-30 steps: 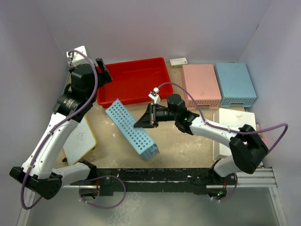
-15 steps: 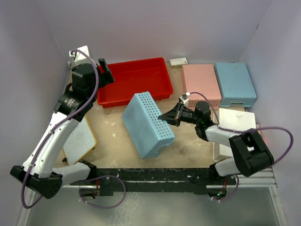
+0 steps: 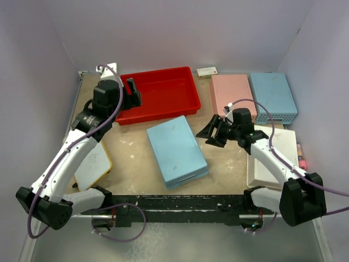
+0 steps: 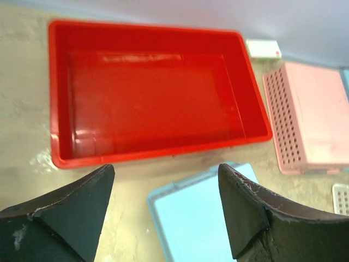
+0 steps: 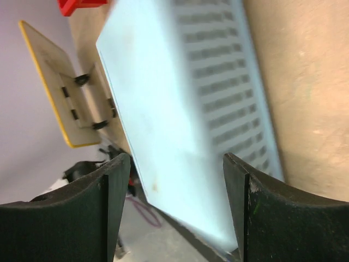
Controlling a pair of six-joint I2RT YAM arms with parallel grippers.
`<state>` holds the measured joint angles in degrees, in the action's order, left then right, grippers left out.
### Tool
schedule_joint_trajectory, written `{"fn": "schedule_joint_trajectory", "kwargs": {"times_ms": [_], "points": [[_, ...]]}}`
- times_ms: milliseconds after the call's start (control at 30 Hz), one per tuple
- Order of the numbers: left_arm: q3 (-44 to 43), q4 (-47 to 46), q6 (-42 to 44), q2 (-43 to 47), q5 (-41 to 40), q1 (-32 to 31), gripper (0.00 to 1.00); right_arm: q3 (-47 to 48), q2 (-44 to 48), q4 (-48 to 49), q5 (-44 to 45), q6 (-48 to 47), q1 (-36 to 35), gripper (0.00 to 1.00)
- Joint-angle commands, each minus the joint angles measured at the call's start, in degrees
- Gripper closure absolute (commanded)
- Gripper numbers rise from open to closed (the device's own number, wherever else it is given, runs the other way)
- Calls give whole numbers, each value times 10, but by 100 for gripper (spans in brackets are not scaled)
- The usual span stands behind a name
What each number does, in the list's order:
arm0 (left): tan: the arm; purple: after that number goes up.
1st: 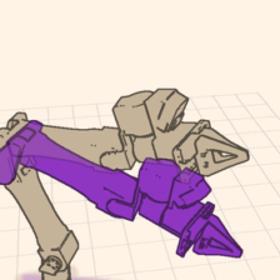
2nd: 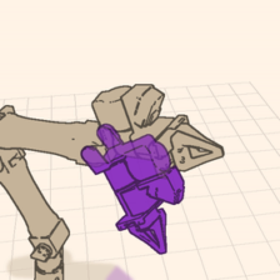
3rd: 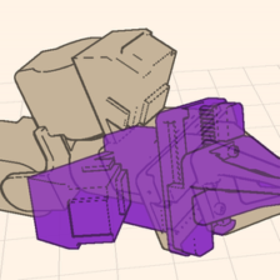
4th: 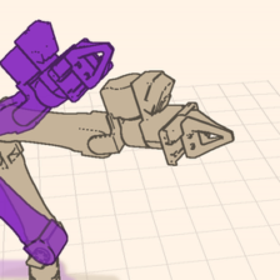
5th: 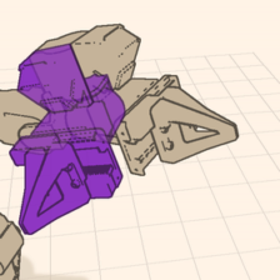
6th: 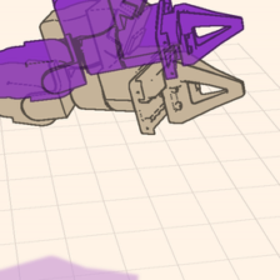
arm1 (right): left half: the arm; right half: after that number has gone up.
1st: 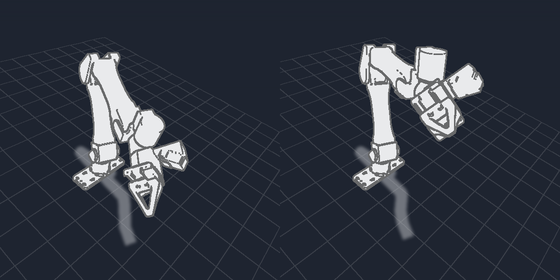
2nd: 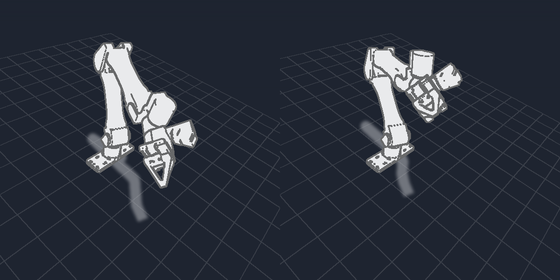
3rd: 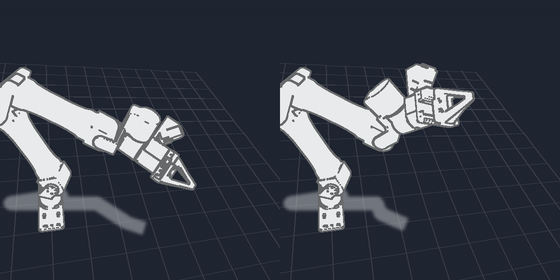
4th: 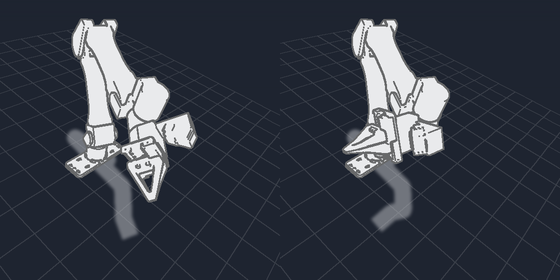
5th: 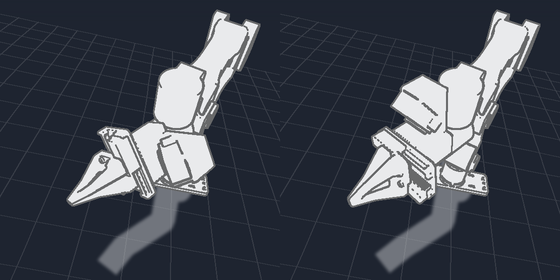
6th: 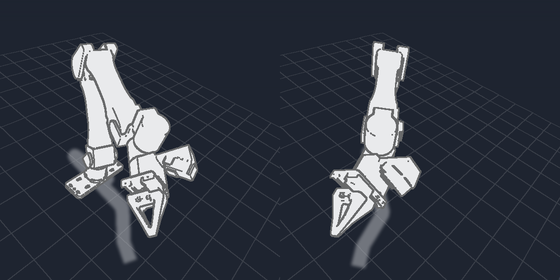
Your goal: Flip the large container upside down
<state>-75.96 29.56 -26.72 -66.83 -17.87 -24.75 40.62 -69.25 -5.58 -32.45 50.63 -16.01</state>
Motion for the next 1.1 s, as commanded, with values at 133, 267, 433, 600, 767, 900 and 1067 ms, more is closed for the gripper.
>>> {"fn": "schedule_joint_trajectory", "kwargs": {"times_ms": [133,267,433,600,767,900,1067], "points": [[139,-47,-93,50,76,1,26,137,44,-179,205,-217,-1,28],[214,-79,-143,73,80,1,27,174,28,-186,208,-249,-11,28],[308,-159,-217,94,87,0,29,207,-34,-121,307,-220,-146,27],[333,-163,-236,96,62,-25,29,314,-167,-129,358,-220,-196,26],[337,-144,-236,106,39,-33,29,386,-249,-96,292,-256,-232,27],[338,-137,-234,114,27,-33,29,412,-305,-71,248,-261,-247,27],[342,-135,-239,116,30,-33,29,438,-354,-43,238,-253,-247,27]]}}
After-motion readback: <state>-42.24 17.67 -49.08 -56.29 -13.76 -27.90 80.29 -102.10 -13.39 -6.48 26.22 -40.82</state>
